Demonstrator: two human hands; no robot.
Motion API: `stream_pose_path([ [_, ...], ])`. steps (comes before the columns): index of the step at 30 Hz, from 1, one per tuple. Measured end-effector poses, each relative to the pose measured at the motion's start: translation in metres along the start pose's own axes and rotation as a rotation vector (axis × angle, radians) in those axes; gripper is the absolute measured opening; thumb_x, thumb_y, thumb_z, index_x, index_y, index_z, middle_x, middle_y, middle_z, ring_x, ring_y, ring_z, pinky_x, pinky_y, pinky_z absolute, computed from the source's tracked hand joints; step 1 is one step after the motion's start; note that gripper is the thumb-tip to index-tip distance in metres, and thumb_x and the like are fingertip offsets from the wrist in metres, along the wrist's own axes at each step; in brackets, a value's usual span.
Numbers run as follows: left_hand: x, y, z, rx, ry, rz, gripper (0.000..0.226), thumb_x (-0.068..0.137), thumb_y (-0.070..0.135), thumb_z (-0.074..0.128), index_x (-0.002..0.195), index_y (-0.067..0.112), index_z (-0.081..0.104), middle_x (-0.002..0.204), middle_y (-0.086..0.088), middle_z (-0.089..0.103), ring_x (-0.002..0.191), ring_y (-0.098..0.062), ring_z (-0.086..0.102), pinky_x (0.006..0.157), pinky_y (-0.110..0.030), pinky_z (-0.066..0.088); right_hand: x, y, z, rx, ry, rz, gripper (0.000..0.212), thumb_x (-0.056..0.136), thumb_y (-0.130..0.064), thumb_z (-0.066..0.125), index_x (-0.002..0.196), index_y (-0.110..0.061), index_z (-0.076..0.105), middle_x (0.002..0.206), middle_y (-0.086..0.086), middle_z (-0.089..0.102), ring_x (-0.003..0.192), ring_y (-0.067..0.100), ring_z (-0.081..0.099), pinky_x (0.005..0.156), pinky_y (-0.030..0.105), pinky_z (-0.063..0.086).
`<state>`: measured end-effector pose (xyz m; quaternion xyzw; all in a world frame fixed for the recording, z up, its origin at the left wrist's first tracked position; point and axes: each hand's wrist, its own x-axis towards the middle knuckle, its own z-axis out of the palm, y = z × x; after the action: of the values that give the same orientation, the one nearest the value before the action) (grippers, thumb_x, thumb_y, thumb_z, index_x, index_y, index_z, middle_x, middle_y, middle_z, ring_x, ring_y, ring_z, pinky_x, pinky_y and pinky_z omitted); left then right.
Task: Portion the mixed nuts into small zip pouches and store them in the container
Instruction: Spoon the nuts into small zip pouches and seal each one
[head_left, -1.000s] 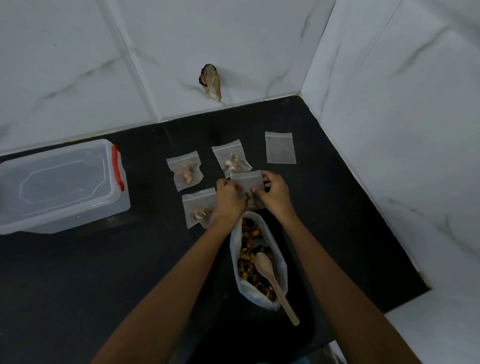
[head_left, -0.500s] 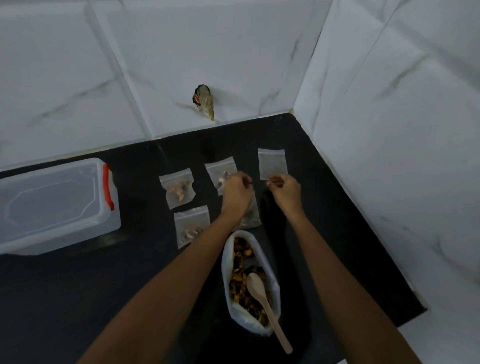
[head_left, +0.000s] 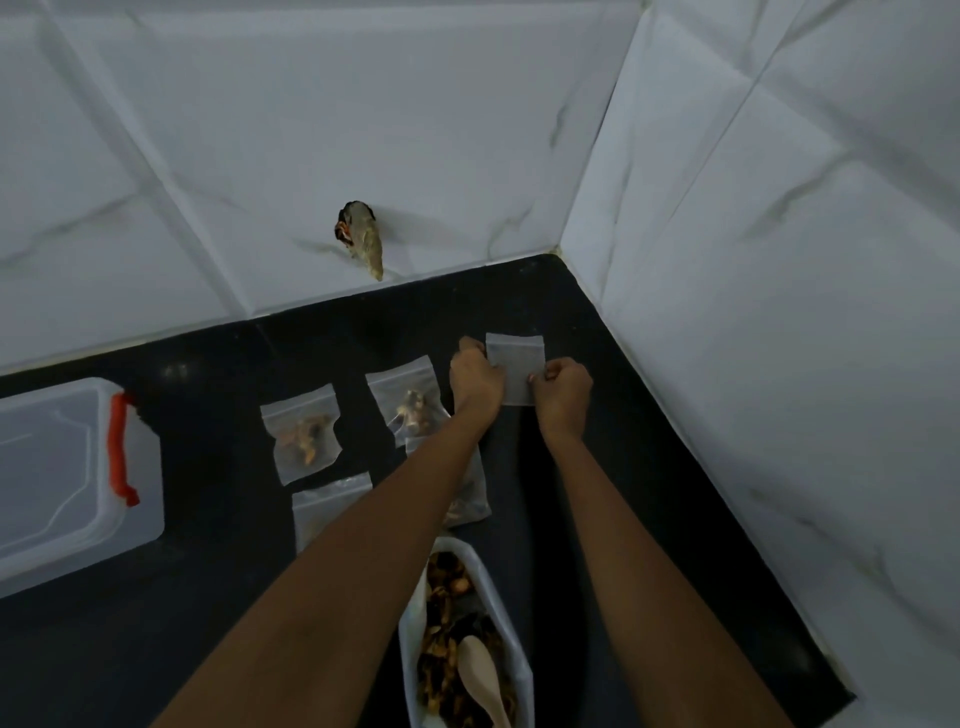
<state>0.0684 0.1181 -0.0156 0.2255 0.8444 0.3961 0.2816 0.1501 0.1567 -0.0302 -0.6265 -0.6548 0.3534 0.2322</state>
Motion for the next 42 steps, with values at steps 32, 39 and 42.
stream_pose_path([
  [32, -0.196, -0.051, -0.141, -0.654, -0.181, -0.025, 0.012, 0.088, 0.011, 0.056, 0.099, 0.011, 0.061, 0.101, -0.007, 0.067, 0.094, -0.017, 0.066, 0.076, -0.03, 0.057, -0.203, -0.023, -0.099, 0.513, -0.336, 0.102, 0.017, 0.081, -0.007, 0.066, 0.095, -0.015, 0.063, 0.092, -0.002, 0.065, 0.084, 0.006, 0.063, 0.062, 0.016, 0.05],
  [39, -0.247, -0.086, -0.164, -0.647, -0.198, -0.038, 0.011, 0.086, 0.011, 0.06, 0.096, 0.01, 0.065, 0.095, -0.005, 0.07, 0.087, -0.013, 0.068, 0.074, -0.029, 0.057, -0.271, -0.003, -0.106, 0.507, -0.358, 0.113, 0.014, 0.08, -0.01, 0.067, 0.089, -0.02, 0.063, 0.092, -0.006, 0.064, 0.087, 0.005, 0.061, 0.068, 0.02, 0.049],
  [42, -0.261, -0.098, -0.166, -0.618, -0.172, -0.027, 0.009, 0.085, 0.012, 0.061, 0.094, 0.01, 0.065, 0.097, -0.005, 0.069, 0.09, -0.014, 0.067, 0.077, -0.031, 0.056, -0.292, 0.005, -0.104, 0.531, -0.332, 0.109, 0.014, 0.08, -0.008, 0.068, 0.086, -0.019, 0.063, 0.091, -0.006, 0.063, 0.088, 0.007, 0.061, 0.075, 0.023, 0.054],
])
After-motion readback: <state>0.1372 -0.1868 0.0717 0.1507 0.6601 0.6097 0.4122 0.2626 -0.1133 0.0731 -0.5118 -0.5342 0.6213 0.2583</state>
